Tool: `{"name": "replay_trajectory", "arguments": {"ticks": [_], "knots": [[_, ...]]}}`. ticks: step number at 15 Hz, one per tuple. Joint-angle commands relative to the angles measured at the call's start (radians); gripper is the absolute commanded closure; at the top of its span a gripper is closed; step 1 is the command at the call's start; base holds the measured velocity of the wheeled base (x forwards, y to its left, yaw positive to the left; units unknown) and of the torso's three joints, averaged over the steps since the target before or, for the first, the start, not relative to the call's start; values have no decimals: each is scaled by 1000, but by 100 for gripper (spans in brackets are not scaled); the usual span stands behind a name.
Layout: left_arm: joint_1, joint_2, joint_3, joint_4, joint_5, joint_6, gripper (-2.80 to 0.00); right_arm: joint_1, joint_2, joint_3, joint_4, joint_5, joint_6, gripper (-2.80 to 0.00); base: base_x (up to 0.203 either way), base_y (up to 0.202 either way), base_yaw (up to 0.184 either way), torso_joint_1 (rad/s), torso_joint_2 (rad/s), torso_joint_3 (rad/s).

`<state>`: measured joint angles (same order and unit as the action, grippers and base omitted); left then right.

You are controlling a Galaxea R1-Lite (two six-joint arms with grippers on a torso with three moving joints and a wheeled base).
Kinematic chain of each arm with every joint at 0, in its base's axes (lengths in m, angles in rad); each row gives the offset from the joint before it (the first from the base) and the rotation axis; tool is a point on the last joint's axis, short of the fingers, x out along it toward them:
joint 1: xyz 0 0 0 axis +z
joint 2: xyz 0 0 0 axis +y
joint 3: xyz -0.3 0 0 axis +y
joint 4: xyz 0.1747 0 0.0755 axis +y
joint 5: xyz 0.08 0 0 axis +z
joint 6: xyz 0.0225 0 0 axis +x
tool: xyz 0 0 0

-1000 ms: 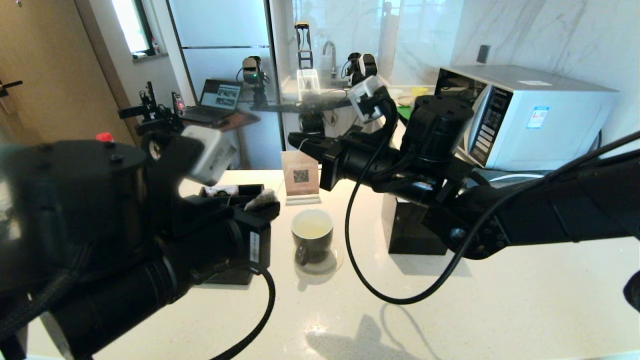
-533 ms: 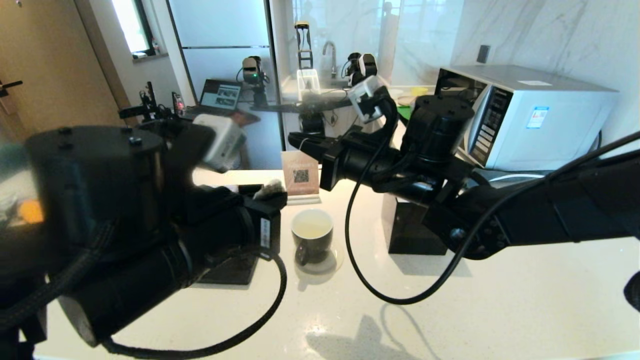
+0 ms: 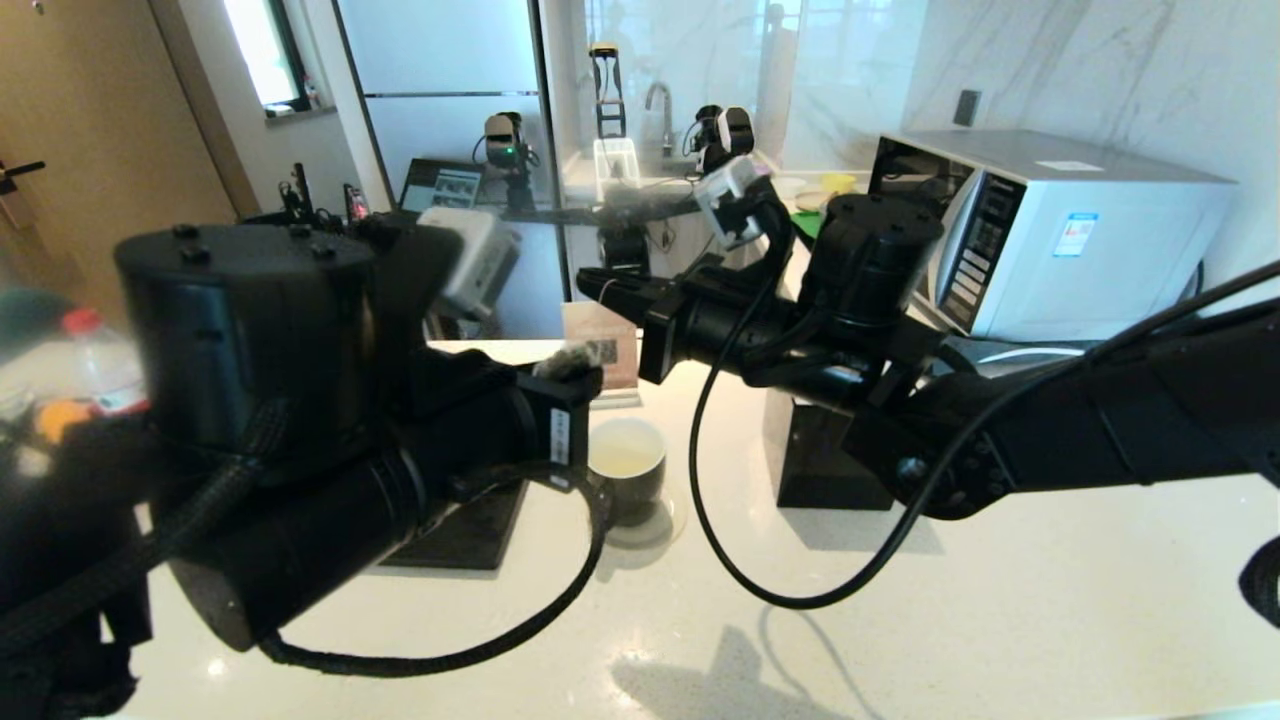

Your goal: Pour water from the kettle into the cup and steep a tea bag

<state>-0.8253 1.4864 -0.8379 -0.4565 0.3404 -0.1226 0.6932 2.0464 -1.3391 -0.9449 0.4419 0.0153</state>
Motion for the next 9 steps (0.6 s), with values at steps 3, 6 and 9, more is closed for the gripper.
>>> {"name": "replay_trajectory", "arguments": {"ticks": [3,6,9], "knots": [[9,41,13,-90,2,20,-280,0,-1,1,-6,3,0,0,0,0,0,0,0,0],[15,37,41,-91,5,18,-280,-3,-5,2,-6,3,0,0,0,0,0,0,0,0],[38,34,61,-93,5,24,-280,-4,-13,2,-6,2,0,0,0,0,0,0,0,0]]}}
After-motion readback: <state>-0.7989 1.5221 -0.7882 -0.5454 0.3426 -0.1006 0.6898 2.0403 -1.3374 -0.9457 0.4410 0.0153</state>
